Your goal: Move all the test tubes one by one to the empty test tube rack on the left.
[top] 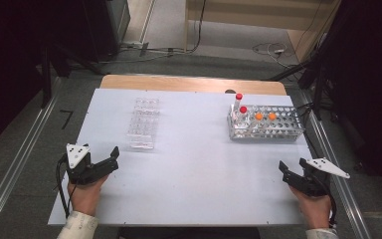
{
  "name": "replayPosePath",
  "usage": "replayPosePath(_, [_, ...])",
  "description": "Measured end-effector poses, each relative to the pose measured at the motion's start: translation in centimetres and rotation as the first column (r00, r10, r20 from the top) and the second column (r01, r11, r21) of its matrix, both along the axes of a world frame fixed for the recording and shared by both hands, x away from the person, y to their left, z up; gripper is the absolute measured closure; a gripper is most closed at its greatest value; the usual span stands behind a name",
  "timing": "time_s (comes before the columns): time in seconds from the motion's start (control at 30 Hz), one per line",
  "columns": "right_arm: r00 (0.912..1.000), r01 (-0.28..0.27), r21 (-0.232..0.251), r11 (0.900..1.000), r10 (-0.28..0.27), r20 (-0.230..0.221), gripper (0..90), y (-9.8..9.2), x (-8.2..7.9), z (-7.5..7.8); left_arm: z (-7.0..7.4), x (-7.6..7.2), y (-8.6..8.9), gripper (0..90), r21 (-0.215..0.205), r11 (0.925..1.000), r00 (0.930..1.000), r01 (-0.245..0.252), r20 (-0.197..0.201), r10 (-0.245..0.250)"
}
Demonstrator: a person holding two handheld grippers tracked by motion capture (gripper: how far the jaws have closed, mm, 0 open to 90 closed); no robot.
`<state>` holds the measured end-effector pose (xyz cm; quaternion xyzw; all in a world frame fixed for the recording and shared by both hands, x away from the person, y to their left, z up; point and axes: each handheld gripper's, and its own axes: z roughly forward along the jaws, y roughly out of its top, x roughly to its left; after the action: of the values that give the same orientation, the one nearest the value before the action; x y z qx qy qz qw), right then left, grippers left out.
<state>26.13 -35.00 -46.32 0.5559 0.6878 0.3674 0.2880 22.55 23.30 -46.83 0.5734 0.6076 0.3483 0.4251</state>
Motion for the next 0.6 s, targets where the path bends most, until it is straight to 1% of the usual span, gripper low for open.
replayPosePath(0.07, [1.0000,-0.002,0.006,1.000,0.002,0.001,23.8,-0.04,-0.03,0.03,-0.06,-0.01,0.02,4.9,0.005,1.0000,1.0000,-0.006,-0.002,0.006])
replayPosePath(0.1, [1.0000,0.000,0.010,1.000,0.000,0.001,24.0,-0.05,0.00,0.02,-0.16,0.11,0.19,4.9,-0.006,1.0000,0.9999,-0.008,-0.010,0.008])
replayPosePath(0.17, [1.0000,0.006,0.006,1.000,-0.006,-0.004,24.0,0.02,0.12,-0.06,-0.17,0.18,0.33,4.9,-0.009,0.9999,0.9998,-0.013,-0.015,0.013])
replayPosePath(0.23, [1.0000,0.001,0.001,1.000,-0.001,-0.006,24.0,0.12,0.21,-0.15,-0.16,0.20,0.38,4.9,-0.012,0.9999,0.9998,-0.012,-0.014,0.012])
replayPosePath(0.3, [1.0000,-0.003,-0.008,1.000,0.003,-0.002,24.6,0.21,0.20,-0.09,-0.06,0.12,0.28,4.9,-0.012,0.9999,0.9999,0.002,-0.013,-0.002])
replayPosePath(0.37, [1.0000,-0.001,-0.004,1.000,0.001,0.001,25.2,0.18,0.20,-0.04,-0.11,0.14,0.20,4.9,-0.010,0.9999,0.9999,0.005,-0.010,-0.005])
replayPosePath(0.4, [1.0000,0.005,0.004,1.000,-0.005,0.007,25.3,0.10,0.34,-0.02,-0.20,0.27,0.15,4.9,-0.008,1.0000,0.9997,0.004,-0.022,-0.004])
replayPosePath(0.5, [0.9999,0.015,0.011,1.000,-0.015,0.002,25.4,0.08,0.41,-0.01,-0.15,0.25,0.18,4.9,-0.006,1.0000,0.9998,0.003,-0.022,-0.004])
replayPosePath(0.53, [0.9999,0.012,0.010,1.000,-0.012,0.006,25.6,0.06,0.47,0.02,0.00,0.21,0.23,4.9,-0.021,0.9998,0.9999,0.006,-0.010,-0.006])
replayPosePath(0.57, [0.9999,0.011,0.015,1.000,-0.011,0.007,26.0,0.04,0.58,0.02,0.00,0.21,0.23,4.9,-0.021,0.9998,0.9999,0.006,-0.010,-0.006])
replayPosePath(0.6, [0.9999,0.013,0.023,1.000,-0.013,0.006,26.6,0.03,0.71,0.00,-0.05,0.31,0.16,4.9,-0.031,0.9994,0.9998,0.013,-0.017,-0.014])
